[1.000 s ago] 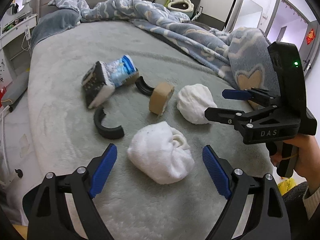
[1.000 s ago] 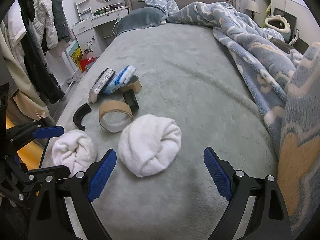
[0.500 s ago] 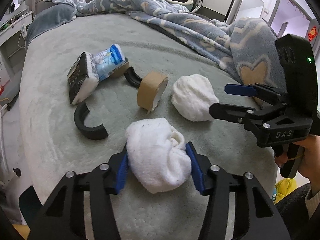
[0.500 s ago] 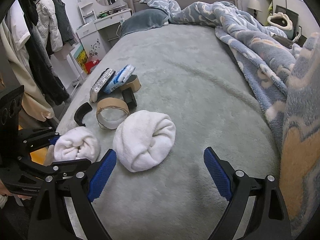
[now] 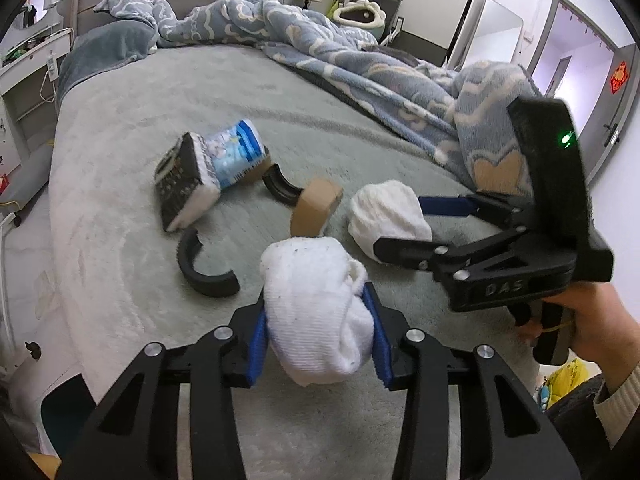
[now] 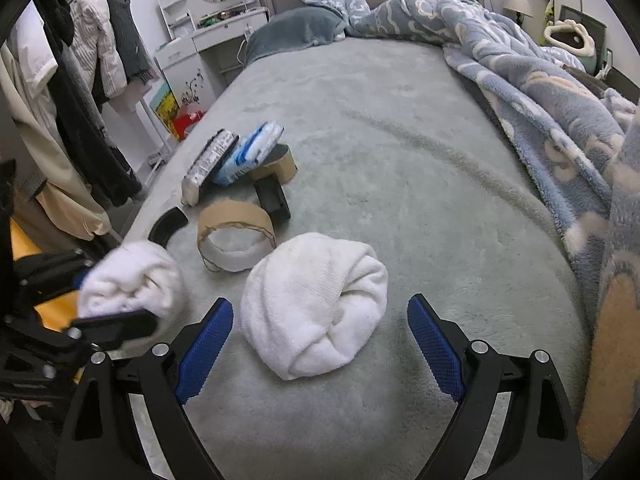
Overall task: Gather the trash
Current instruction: 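Close the right tool on the white towel ball, then carry the white towel ball with the right tool over the bin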
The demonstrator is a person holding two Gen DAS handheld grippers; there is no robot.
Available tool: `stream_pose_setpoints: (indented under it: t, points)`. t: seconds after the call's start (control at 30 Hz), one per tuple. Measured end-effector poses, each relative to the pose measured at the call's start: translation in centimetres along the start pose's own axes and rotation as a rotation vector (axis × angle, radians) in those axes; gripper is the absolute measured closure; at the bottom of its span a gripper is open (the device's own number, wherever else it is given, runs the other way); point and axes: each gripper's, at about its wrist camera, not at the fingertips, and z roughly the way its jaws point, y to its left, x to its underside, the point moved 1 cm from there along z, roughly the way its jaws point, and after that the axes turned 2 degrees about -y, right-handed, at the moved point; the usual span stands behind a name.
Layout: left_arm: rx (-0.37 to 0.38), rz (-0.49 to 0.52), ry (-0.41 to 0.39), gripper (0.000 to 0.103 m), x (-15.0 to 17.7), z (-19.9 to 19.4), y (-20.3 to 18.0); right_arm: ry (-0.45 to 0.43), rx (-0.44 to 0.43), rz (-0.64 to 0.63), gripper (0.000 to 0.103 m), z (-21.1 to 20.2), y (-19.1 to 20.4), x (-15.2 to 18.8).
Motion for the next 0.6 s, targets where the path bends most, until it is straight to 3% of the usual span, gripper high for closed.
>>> stream_pose_setpoints:
  t: [0.2, 0.4, 0.6]
  points:
    - [-0.012, -0.021, -0.029, 0.057, -0.3, -1.2, 1.2, 0.02, 0.006, -0.013, 0.049, 0.6, 0.6, -0.4]
    - [-0.051, -0.05, -0.065, 0.057, -0.4, -2.9, 3.2, -0.047, 0.069, 0.035, 0.052, -0.9, -0.1, -1.8]
    - [-0.09, -0.076, -0.077, 0.057, 0.0, -4.2, 5.4, -0.104, 0.076, 0.031, 0.052, -2.1, 1.6, -3.7]
